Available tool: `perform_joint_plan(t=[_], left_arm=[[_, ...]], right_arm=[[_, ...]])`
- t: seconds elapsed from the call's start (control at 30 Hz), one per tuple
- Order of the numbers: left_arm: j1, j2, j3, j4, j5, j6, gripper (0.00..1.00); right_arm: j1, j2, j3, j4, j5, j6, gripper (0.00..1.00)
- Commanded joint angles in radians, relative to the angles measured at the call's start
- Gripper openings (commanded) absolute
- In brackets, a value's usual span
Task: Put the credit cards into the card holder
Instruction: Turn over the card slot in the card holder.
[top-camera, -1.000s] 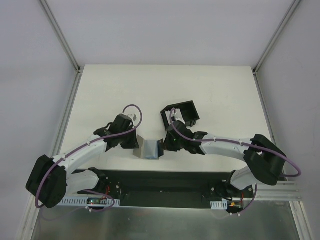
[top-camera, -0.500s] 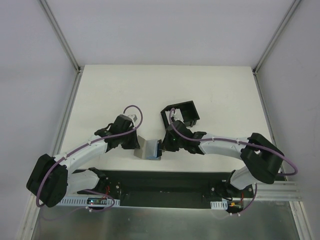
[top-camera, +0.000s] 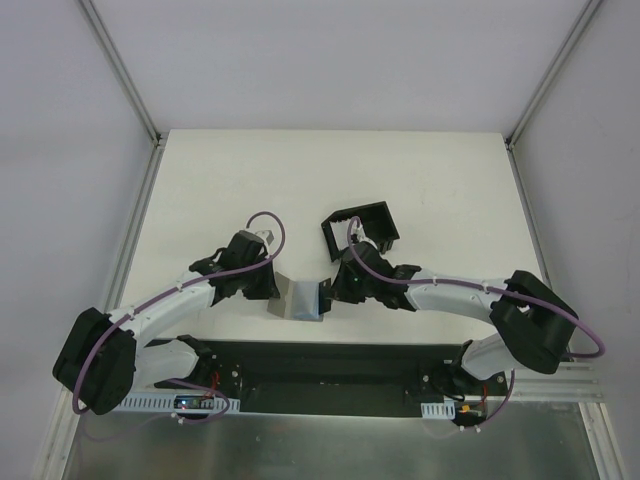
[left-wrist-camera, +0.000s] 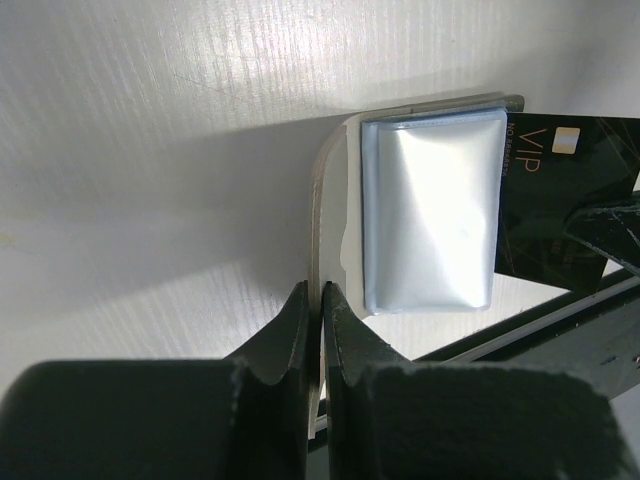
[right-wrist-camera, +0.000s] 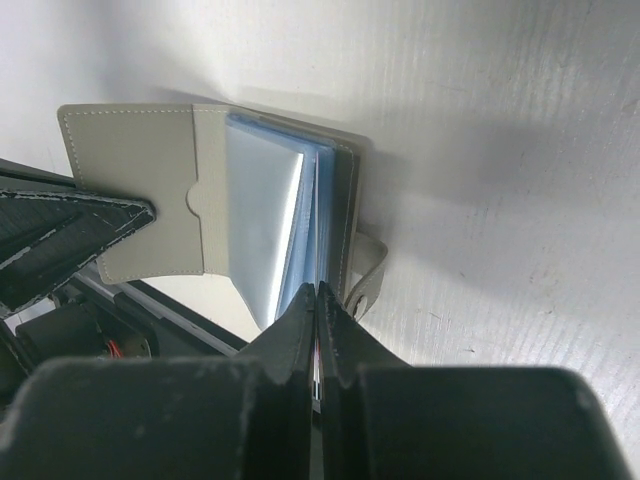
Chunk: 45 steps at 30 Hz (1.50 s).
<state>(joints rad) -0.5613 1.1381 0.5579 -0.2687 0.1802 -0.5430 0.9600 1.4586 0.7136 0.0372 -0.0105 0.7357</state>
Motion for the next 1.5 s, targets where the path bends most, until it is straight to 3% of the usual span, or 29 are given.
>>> perform_joint_plan(t=[0.0,0.63,0.93,1.07,1.47], left_arm=[[0.006,0.002,-0.012,-0.014,-0.008,-0.008,0.01],[0.006,0.006,-0.021,-0.004,-0.01,-0.012,0.0],[0.006,0.002,-0.018,-0.003,-0.002,-0.015,0.01],[0.006,0.0,-0.015,-0.004,-0.004,-0.012,0.01],[0.008,-0.003,-0.016,-0.003,-0.005,-0.012,0.01]], right_arm=[[-0.001,-0.006,-0.005,-0.01,0.021,0.01,0.0],[0.011,0.008,-0.005,0.056,-0.028,0.021,0.0],[0.028,-0.015,0.044,-0.023,0.004,-0.009,0.0],[0.031,-0.046,0.057,-0.115,0.101,-0.016,0.01],[0.032,-0.047,0.058,-0.062,0.07,-0.015,0.0]])
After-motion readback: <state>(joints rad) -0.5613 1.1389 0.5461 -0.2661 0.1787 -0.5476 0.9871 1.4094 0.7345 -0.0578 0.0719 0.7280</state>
